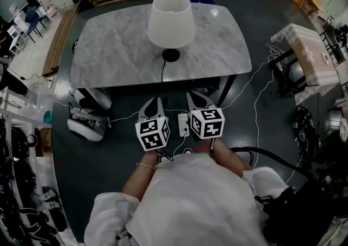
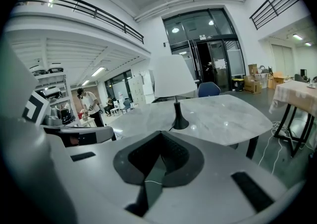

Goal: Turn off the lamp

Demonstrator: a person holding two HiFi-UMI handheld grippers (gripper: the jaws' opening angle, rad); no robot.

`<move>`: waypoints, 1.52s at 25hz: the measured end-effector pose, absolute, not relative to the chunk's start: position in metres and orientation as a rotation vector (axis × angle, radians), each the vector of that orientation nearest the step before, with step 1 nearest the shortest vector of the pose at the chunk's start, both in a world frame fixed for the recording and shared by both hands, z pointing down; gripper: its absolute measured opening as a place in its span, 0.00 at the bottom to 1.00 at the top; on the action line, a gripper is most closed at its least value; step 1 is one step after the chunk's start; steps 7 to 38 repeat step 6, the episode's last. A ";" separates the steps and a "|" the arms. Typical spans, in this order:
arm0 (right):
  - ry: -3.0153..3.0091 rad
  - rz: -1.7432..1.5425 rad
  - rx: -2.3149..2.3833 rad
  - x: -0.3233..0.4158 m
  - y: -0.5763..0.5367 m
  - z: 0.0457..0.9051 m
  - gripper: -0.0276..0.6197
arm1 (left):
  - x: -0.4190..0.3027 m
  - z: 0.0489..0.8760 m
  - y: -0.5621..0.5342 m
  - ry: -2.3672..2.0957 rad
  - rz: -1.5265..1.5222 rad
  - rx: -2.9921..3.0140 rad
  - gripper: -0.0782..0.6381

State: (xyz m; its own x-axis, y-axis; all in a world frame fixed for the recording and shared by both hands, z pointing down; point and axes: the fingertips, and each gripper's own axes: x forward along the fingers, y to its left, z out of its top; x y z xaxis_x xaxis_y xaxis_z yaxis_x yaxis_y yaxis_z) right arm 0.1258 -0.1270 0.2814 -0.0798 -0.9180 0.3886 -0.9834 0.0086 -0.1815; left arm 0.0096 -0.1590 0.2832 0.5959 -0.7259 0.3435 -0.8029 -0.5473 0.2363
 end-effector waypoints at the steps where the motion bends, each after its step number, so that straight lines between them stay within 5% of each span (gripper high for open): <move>1: -2.109 0.614 2.017 0.126 -0.127 0.281 0.04 | 0.010 0.284 -0.158 -1.228 0.293 2.461 0.12; 38: -2.097 0.617 2.023 0.126 -0.125 0.283 0.04 | 0.012 0.286 -0.155 -1.218 0.306 2.471 0.12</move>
